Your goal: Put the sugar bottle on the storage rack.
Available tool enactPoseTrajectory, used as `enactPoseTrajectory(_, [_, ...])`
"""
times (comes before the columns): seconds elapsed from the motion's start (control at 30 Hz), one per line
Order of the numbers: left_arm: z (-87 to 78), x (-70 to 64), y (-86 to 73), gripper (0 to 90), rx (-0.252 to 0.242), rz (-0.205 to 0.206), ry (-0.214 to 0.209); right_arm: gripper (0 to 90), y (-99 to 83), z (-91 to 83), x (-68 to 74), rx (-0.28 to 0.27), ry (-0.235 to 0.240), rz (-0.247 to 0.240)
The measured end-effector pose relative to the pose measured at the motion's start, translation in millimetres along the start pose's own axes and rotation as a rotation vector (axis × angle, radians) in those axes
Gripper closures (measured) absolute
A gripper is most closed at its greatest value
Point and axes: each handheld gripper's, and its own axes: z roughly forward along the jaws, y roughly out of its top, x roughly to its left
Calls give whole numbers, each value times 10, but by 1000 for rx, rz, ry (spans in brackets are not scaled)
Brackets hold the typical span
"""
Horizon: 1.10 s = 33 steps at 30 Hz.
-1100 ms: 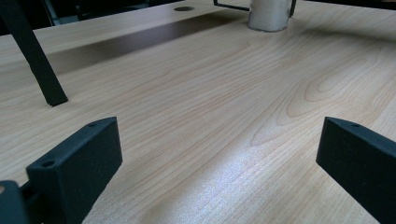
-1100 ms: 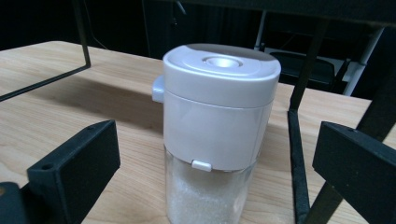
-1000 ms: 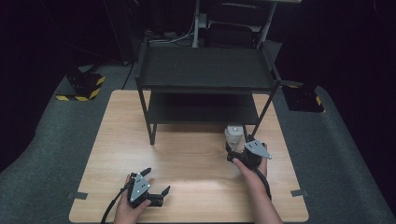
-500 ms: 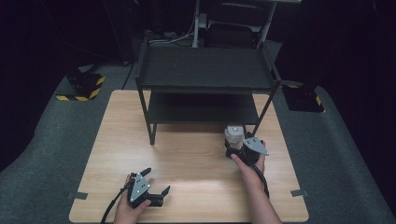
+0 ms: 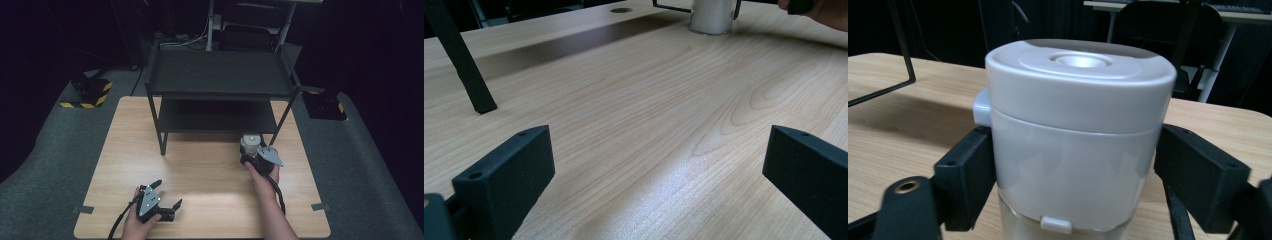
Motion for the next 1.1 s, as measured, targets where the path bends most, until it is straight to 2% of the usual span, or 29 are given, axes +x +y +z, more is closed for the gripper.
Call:
enactPoseTrajectory(0.2, [0,-1,-1,5,0,1,0,300,-25,23,56,-17,-8,12])
enactPoseTrajectory(0.5, [0,1,-1,5,0,-1,0,308,-23,26,118,-17,-33,10])
enactPoseTrajectory(0.7, [-1,0,-2,5,-1,-1,0,309,12,-7,112,-7,-18,-8])
enactPoseTrajectory(0.77, [-1,0,-2,5,-1,-1,0,310,29,-51,109,-10,-8,-14])
enactPoseTrajectory(0.87, [-2,-3,-4,5,-2,-1,2,310,43,-92,98,-16,0,5])
enactPoseTrajectory(0.97, [-1,-5,-3,5,-2,-2,3,309,67,-180,130,-26,2,-8])
enactPoseTrajectory(1.1, [-2,-2,1,5,1,1,3,309,66,-268,152,-32,9,1])
